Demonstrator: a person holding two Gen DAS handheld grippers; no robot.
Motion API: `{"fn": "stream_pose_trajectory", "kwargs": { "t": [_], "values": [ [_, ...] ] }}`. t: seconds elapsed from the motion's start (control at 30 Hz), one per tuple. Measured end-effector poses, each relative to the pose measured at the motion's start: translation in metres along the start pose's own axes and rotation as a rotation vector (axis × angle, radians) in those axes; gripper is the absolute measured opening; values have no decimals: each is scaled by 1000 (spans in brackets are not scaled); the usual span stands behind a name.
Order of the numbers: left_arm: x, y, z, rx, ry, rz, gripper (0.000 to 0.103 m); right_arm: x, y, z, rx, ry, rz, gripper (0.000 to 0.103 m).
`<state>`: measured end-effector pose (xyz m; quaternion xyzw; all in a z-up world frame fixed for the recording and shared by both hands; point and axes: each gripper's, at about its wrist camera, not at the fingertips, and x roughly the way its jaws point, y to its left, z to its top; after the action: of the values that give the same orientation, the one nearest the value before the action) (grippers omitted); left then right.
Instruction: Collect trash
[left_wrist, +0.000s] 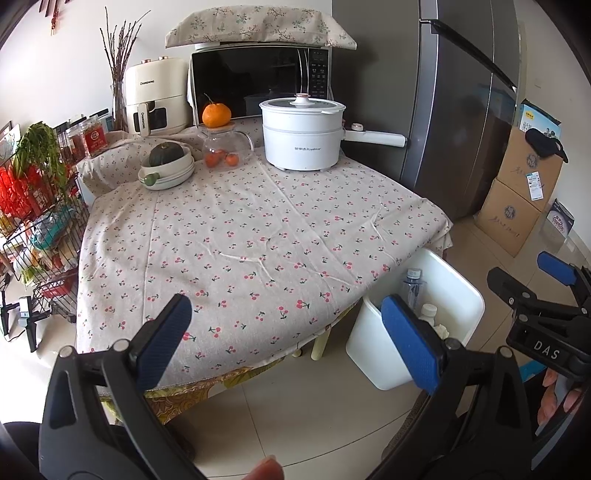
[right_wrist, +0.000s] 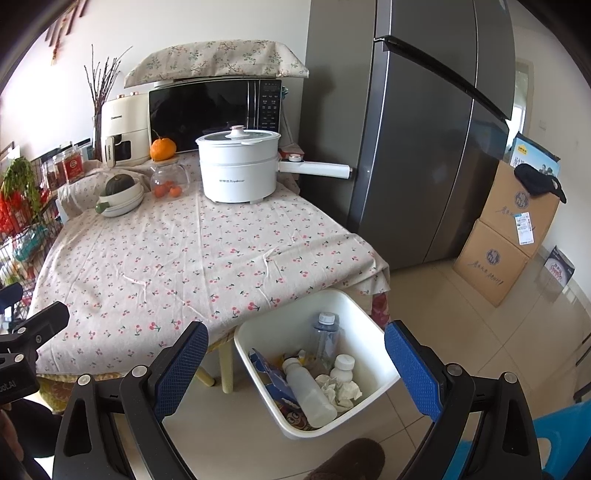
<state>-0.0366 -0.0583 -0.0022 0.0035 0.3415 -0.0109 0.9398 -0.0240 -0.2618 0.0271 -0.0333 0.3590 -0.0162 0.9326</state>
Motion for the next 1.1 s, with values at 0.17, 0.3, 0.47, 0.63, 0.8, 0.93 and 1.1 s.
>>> {"fn": "stream_pose_trajectory", "kwargs": {
  "t": [0.17, 0.3, 0.47, 0.63, 0.8, 0.93, 1.1],
  "values": [
    [0, -1, 0, 0, -1, 1, 102, -1, 1, 0, 2, -2, 3, 98],
    [-1, -1, 0, 4, -8, 6, 102, -1, 1, 0, 3, -2, 4, 98],
    [0, -2, -1, 7, -6, 6, 102, -1, 2, 0, 4, -1, 5, 98],
    [0, -4, -2, 13, -7, 8, 102, -3, 3, 0, 10, 0, 11, 98],
    [-1, -5, -2, 17, -8, 11, 102, -3, 3, 0, 10, 0, 12, 98],
    [-1, -5, -2, 17, -10, 12, 102, -3, 3, 0, 11, 0, 12, 98],
    [-1, -5, -2, 17, -9, 11, 102, -2, 2, 0, 10, 0, 13, 98]
  ]
}}
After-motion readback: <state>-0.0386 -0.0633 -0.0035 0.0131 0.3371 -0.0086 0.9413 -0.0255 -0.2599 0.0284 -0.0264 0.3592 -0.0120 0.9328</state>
